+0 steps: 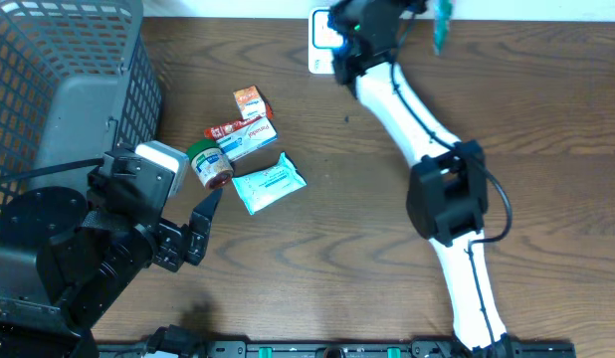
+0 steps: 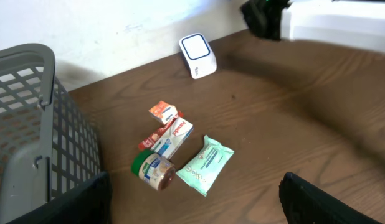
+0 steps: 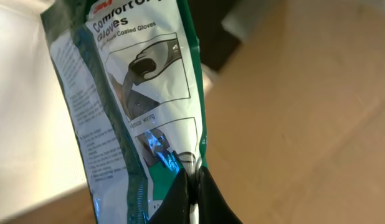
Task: Scan the item barcode
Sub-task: 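Carry the glove pack right and drop it on the table's right edge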
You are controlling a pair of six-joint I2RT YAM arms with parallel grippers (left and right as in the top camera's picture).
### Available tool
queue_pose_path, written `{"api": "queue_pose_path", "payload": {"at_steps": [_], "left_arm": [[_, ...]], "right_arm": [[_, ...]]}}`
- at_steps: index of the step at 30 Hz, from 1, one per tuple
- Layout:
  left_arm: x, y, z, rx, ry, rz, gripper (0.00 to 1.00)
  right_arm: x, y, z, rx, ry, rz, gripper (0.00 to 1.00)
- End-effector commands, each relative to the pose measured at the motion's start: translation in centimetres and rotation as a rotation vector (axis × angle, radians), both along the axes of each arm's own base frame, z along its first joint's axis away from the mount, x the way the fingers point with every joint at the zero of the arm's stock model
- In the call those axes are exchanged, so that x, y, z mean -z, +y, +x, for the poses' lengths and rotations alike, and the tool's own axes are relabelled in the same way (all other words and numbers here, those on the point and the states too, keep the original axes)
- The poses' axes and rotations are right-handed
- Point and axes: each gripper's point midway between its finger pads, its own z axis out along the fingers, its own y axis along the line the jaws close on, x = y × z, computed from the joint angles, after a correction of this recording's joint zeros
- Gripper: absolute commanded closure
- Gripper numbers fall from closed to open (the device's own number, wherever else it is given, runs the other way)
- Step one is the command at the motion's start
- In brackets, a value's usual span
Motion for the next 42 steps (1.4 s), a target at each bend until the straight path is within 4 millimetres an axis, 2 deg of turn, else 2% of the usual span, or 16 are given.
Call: {"api": "queue_pose_path", "payload": {"at_steps": [1,5,11,22,25,27,30,32,33,34,36,42], "left_arm": [[-0.2,0.2,0.0,-0.014,-0.006,-0.001,0.14],[-0.2,0.2,0.0,-0.014,-0.006,-0.001,0.14],[-0.2,0.2,0.0,-0.014,-0.006,-0.001,0.14],[-0.2,0.2,0.0,-0.014,-0.006,-0.001,0.14],[-0.2,0.2,0.0,-0.014,-0.006,-0.001,0.14],[-0.2,0.2,0.0,-0.014,-0.006,-0.001,0.14],[-0.2,0.2,0.0,-0.014,-0.006,-0.001,0.14],[-0.2,0.2,0.0,-0.014,-0.006,-0.001,0.14],[-0.2,0.2,0.0,-0.014,-0.006,-0.001,0.14],[-0.2,0.2,0.0,-0.014,-0.006,-0.001,0.14],[-0.2,0.2,0.0,-0.014,-0.005,-0.001,0.14],[-0.2,0.2,0.0,-0.014,-0.005,-0.001,0.14]], "right_arm": [[-1.8,-3.8,-2.5,0.127,0.008,0.099,0.99],[-3.1,-4.9,-3.5,0.142,0.003,0.1,0.99],[-2.3,-5.1,-3.0,0.131,0.093,0.038,0.99],[-2.6,-1.9,-3.1,0.06,0.07,0.038,0.99],[-2.3,-1.2,-2.1,0.018,0.07,0.016,0.99],[-1.1,-0.4,-0.7,-0.04,0.1,-0.009,0.99],[2.6,1.8,1.6,-0.197,0.21,-0.024,0.99],[6.2,3.7,1.8,-0.347,0.263,0.098,0.99],[7.9,5.0,1.3,-0.452,0.29,0.227,0.99],[8.4,5.8,0.9,-0.506,0.285,0.324,0.99],[7.4,6.2,-0.5,-0.554,0.234,0.481,0.99],[-0.3,5.8,-5.4,-0.706,0.144,0.686,0.99]]}}
